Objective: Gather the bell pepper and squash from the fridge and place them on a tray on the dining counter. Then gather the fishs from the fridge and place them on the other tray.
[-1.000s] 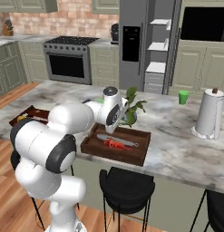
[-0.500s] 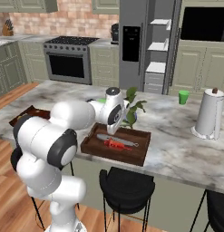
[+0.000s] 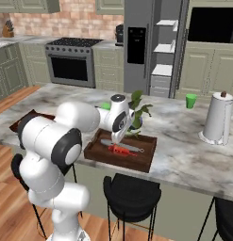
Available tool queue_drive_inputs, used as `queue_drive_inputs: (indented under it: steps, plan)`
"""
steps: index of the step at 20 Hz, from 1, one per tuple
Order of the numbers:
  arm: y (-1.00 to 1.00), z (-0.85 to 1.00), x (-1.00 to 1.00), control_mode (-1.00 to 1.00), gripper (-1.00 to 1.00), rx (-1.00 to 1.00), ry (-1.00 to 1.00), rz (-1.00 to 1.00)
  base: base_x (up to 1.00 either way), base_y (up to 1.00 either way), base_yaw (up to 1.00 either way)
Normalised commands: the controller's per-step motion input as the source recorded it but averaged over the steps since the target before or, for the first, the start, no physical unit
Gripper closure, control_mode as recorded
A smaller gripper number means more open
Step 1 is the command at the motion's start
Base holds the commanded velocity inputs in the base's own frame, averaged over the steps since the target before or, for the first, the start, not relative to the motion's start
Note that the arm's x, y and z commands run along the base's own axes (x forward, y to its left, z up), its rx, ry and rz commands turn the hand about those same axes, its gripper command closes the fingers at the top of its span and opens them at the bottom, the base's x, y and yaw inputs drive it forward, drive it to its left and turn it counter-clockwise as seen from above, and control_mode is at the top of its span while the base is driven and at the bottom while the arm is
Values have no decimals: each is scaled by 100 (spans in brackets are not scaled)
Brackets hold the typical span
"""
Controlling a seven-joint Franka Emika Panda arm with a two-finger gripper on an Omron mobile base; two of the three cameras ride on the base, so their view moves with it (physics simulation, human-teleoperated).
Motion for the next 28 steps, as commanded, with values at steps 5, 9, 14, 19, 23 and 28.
queue_drive_inputs:
  steps: [5, 9, 14, 19, 23, 28]
  plan:
    - [0, -22, 0, -100, 100, 0, 4, 2, 0, 0, 0]
    - [-3, -26, 0, -100, 100, 0, 5, 3, 0, 0, 0]
    - [-6, -22, 11, -100, 100, 0, 2, 5, 0, 0, 0]
    - [-9, -15, 9, -100, 100, 0, 1, 8, 0, 0, 0]
    - [-11, -18, 23, -100, 100, 0, 4, 8, 0, 0, 0]
    - [-2, -15, 37, -100, 100, 0, 0, 7, 0, 0, 0]
